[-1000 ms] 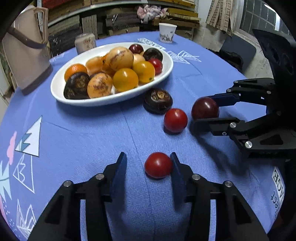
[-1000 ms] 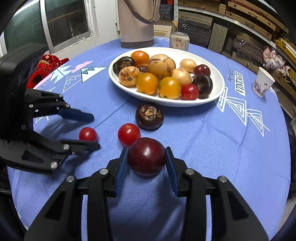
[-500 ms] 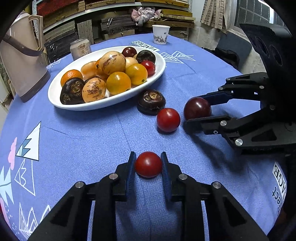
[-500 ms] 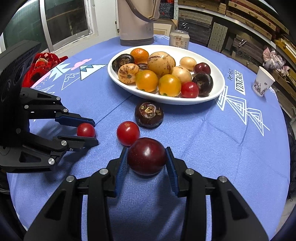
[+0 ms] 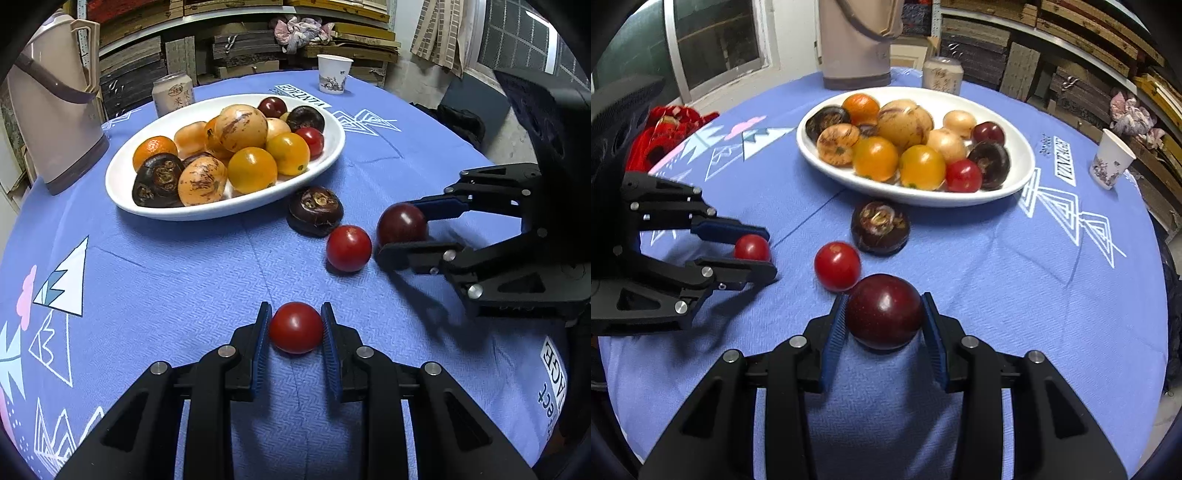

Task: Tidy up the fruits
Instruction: 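Carry the plum and tomato over the white plate and release them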

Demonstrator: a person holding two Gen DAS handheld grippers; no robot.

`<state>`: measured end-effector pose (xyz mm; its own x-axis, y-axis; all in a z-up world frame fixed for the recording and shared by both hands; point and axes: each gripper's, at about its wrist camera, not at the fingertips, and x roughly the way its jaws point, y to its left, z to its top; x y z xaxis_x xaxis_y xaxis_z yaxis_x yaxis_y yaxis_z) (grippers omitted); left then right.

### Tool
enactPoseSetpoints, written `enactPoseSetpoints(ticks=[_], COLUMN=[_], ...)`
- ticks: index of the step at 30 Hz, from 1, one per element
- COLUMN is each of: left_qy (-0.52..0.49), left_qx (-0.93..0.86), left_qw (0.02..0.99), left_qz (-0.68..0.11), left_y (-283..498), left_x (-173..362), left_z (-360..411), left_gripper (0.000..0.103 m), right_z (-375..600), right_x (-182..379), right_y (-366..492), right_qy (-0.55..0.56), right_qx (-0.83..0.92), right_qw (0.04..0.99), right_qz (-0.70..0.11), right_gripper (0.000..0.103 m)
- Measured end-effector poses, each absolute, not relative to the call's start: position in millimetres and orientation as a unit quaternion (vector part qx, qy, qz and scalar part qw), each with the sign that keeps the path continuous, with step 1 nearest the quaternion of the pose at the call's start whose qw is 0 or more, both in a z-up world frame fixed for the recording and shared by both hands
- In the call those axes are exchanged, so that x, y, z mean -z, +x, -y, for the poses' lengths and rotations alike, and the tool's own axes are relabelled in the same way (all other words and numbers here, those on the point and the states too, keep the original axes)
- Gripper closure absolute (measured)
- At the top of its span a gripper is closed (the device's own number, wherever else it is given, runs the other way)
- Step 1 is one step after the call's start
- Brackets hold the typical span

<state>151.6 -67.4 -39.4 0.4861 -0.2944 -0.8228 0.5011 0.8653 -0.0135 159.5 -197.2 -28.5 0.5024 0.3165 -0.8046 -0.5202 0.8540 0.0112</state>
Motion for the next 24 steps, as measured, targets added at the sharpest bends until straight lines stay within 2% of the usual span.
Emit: enactPoseSetpoints(ticks=[15, 24], left_qy=[0.044, 0.011], left_qx=[0.152, 0.105], left_qw=[0.896, 0.910], left_qz=[-0.415, -0.401], left_y=[178, 214], left_x=[9, -10], left_z=[26, 15], left_gripper=[0.076, 0.076], right_z=[204, 213], right_x=[18, -19], right_y=[171, 190], right_qy=[-0.083, -0.045], right_qx=[-0.238, -0.189], right_qw=[0.873, 0.907], right_qz=[-0.418, -0.373], right_gripper=[0.064, 0.064])
